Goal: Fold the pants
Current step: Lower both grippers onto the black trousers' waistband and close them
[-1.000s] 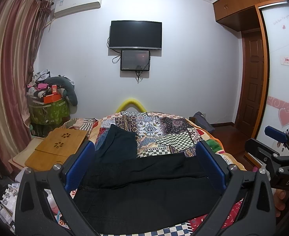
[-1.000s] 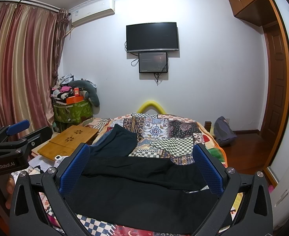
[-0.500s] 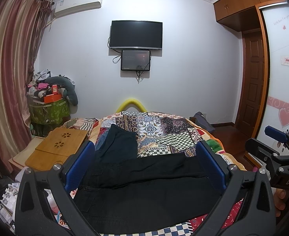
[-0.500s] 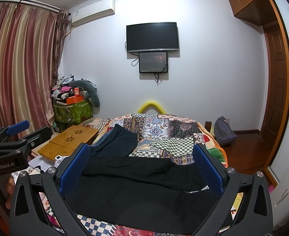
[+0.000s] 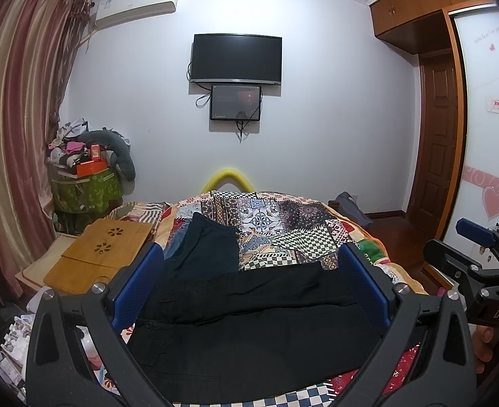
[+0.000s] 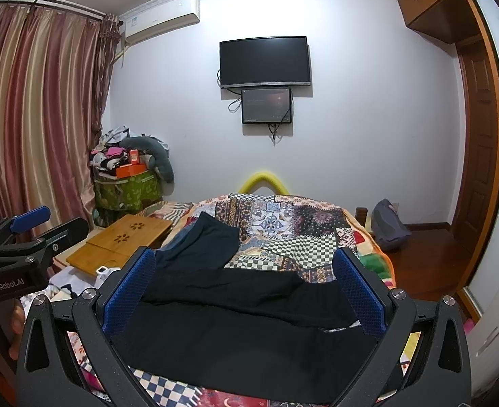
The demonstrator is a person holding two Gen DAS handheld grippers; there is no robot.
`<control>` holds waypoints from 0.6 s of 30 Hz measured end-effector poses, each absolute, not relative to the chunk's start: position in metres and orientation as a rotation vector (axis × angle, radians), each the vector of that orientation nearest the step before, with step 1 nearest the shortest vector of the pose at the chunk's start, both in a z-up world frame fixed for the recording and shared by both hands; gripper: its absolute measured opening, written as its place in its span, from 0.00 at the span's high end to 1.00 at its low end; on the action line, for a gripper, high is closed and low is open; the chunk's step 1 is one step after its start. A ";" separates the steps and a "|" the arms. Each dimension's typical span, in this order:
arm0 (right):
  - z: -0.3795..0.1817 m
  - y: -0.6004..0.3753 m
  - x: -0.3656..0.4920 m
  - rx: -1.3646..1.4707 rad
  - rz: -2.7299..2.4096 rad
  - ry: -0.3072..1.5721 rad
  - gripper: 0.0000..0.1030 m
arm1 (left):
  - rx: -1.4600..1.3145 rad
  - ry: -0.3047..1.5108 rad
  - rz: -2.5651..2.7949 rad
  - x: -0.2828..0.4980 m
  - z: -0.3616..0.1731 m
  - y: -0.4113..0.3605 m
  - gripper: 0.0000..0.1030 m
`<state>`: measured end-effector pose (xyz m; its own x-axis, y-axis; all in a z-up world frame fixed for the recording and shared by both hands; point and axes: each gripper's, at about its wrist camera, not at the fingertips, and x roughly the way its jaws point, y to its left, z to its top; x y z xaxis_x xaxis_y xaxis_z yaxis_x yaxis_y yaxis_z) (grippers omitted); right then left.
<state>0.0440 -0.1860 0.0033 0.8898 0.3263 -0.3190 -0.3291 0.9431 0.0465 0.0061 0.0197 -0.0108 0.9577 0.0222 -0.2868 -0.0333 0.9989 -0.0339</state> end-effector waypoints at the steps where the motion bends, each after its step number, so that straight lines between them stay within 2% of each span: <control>1: 0.003 -0.186 0.045 -0.009 0.341 0.331 0.00 | -0.039 0.293 0.030 0.007 -0.012 0.021 0.00; 10: -0.011 -0.180 0.068 -0.048 0.365 0.372 0.00 | -0.032 0.351 0.059 0.042 -0.023 0.035 0.00; 18: -0.035 -0.166 0.121 -0.120 0.364 0.429 0.00 | -0.017 0.470 0.115 0.113 -0.041 0.077 0.00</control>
<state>0.1211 -0.1662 -0.0353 0.8461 0.3192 -0.4269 -0.3692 0.9286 -0.0373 0.1129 0.0766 -0.0412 0.8854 0.1062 -0.4525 -0.1143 0.9934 0.0096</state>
